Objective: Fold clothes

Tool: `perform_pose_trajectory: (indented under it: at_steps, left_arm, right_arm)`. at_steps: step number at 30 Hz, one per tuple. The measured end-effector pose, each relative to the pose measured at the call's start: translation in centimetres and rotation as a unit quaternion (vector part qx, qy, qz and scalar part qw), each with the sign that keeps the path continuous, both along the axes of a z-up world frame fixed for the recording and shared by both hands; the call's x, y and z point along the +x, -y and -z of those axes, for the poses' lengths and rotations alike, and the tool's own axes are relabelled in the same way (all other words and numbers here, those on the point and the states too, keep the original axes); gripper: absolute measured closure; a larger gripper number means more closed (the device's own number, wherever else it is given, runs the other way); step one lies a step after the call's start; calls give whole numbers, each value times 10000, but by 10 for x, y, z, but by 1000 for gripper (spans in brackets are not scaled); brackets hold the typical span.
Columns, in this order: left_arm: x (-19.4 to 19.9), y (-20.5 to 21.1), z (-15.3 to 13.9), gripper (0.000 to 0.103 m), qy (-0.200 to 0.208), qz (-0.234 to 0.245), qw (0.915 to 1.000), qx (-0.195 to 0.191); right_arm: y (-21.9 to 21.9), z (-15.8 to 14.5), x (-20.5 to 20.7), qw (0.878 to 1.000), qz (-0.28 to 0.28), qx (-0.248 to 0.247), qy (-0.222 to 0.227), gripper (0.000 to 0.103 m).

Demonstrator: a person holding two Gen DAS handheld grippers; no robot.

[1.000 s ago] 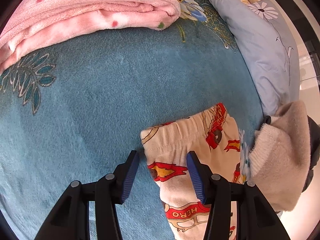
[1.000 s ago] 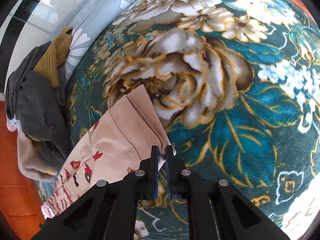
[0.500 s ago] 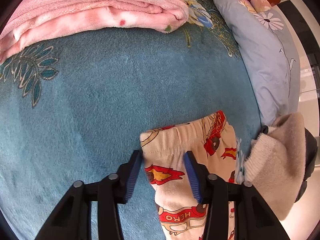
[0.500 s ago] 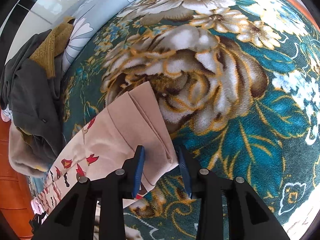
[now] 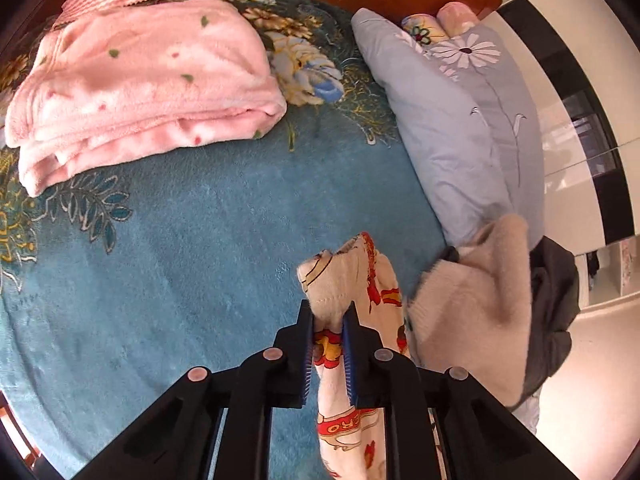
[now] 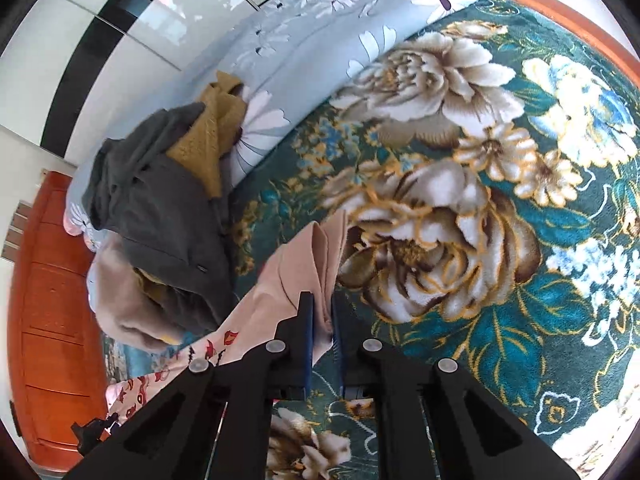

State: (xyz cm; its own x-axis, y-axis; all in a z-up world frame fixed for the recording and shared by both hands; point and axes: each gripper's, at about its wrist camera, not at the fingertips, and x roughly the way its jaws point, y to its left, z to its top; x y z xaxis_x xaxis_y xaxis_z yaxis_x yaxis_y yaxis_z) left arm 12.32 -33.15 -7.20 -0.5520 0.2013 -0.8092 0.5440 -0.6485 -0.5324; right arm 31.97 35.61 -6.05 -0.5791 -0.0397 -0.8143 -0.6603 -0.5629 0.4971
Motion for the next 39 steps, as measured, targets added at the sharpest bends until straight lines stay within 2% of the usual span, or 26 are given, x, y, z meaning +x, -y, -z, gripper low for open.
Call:
perform_pose_trajectory:
  at_steps: [2,4,6,7,9,11,15,17,21,24,25,26,27,30,31,35,39]
  left_arm:
    - [19,7,7,89,72,50,9995,-312]
    - [34,13,40,88,628,146,9964,-556]
    - [52,25,82,88,1210,-98,9920,-346]
    - [61,33,97,88,1367,-312,9899,-188]
    - [77,45,112,89,1206,-737,9897,245]
    - [82,49,114,89,1103,-914,9886,458]
    - [72,45,110,88,1292,-678,9892,140]
    - [72,43,108,85,1337,-694,9885,119]
    - [73,44,98,84,1283,-760,9886,219]
    - [72,44,80,71,1293,-718,9890,72]
    - [73,43,72,62,1233,-729,9897,13]
    - [74,42,63,52,1156,-745,9905,-47]
    - [75,41,54,49,1078,-762,9912,-107]
    - [80,26,28,48,687,-718,9950,-69]
    - [82,16,21,48,543,-660,9963,-18]
    - [67,-25,8,46,154,-213,9995,158]
    - [49,-79,23,45,411,316,9978,409]
  right_arm:
    - [1,1,12,9997,-156,179,94,95]
    - [3,28,20,9985,-238,0,484,95]
    - [6,64,27,9960,-287,-100,836,95]
    - [6,81,30,9944,-200,-106,1029,98]
    - [-2,103,45,9915,196,-283,1252,100]
    - [-12,111,61,9891,514,-357,1330,100]
    - [-32,110,89,9869,963,-524,1182,100]
    - [-33,106,88,9881,941,-521,1101,100]
    - [-13,96,49,9941,343,-297,981,98]
    - [23,88,4,9949,-514,-83,860,98]
    - [38,86,-12,9928,-874,-15,814,98]
    - [54,84,-28,9894,-1232,54,768,98]
    - [69,83,-44,9846,-1589,123,720,95]
    - [119,82,-90,9621,-2645,270,614,65]
    - [138,87,-100,9538,-2928,259,619,62]
    - [204,113,-129,9158,-3910,339,852,56]
    - [242,125,-143,8829,-4528,698,1030,56]
